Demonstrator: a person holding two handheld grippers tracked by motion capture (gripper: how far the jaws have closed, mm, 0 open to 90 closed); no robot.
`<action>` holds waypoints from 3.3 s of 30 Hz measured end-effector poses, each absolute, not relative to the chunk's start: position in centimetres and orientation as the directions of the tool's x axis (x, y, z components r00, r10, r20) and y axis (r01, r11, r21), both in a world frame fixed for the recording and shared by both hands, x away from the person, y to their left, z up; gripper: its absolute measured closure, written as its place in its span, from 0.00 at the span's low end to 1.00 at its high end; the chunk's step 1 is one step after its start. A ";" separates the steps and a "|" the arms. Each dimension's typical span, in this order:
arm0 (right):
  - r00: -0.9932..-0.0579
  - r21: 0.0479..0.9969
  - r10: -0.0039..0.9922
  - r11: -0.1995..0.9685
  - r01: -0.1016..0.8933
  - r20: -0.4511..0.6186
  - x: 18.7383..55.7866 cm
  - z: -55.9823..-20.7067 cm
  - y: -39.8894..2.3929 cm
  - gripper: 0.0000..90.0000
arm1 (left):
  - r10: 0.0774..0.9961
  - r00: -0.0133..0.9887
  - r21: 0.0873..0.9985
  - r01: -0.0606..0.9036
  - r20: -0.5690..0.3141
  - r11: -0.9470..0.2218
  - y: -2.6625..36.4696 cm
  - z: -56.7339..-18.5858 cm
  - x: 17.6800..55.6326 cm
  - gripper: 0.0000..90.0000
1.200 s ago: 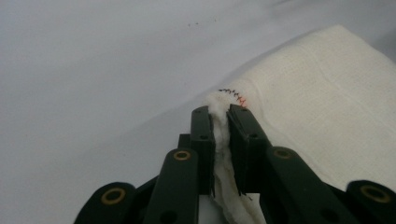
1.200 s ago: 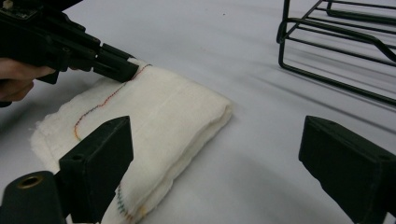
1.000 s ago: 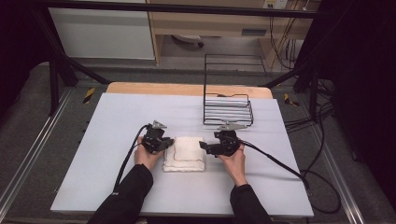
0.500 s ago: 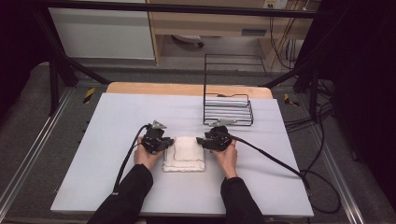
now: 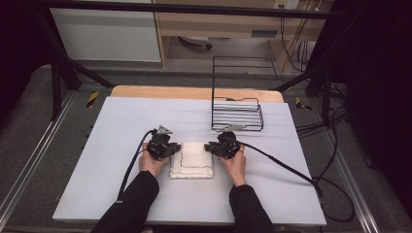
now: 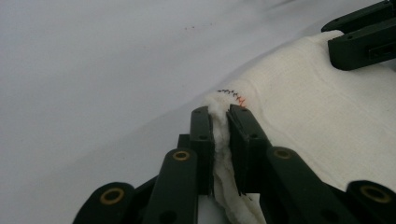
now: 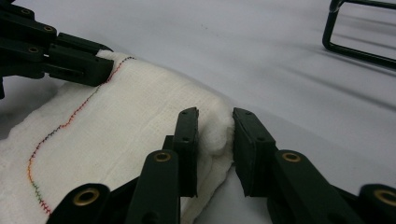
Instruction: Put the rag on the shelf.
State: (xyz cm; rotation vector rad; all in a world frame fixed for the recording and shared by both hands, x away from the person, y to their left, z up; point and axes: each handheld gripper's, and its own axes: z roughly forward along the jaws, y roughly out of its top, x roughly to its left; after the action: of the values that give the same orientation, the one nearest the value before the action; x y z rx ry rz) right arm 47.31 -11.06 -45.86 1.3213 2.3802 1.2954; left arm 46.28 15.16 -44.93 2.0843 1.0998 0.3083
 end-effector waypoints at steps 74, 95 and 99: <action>-0.675 0.928 0.713 0.097 0.359 0.187 41.4 -38.6 -13.3 0.93 | 0.745 0.643 0.919 0.378 -0.175 -0.110 16.4 -38.7 41.2 0.91; -0.690 0.982 0.719 0.060 0.179 0.082 39.1 -33.4 -13.7 0.93 | 0.741 0.658 0.974 0.227 -0.137 -0.022 16.1 -34.5 39.6 0.91; -0.687 0.987 0.723 0.047 0.157 0.075 39.0 -32.7 -13.8 0.93 | 0.739 0.660 0.977 0.214 -0.135 -0.013 16.0 -34.0 39.5 0.91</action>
State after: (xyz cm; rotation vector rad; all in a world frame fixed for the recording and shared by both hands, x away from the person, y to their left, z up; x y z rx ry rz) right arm 38.99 -13.81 -32.67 0.8820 1.8842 1.6804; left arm 39.54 16.01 -33.99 1.5663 0.8112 0.4984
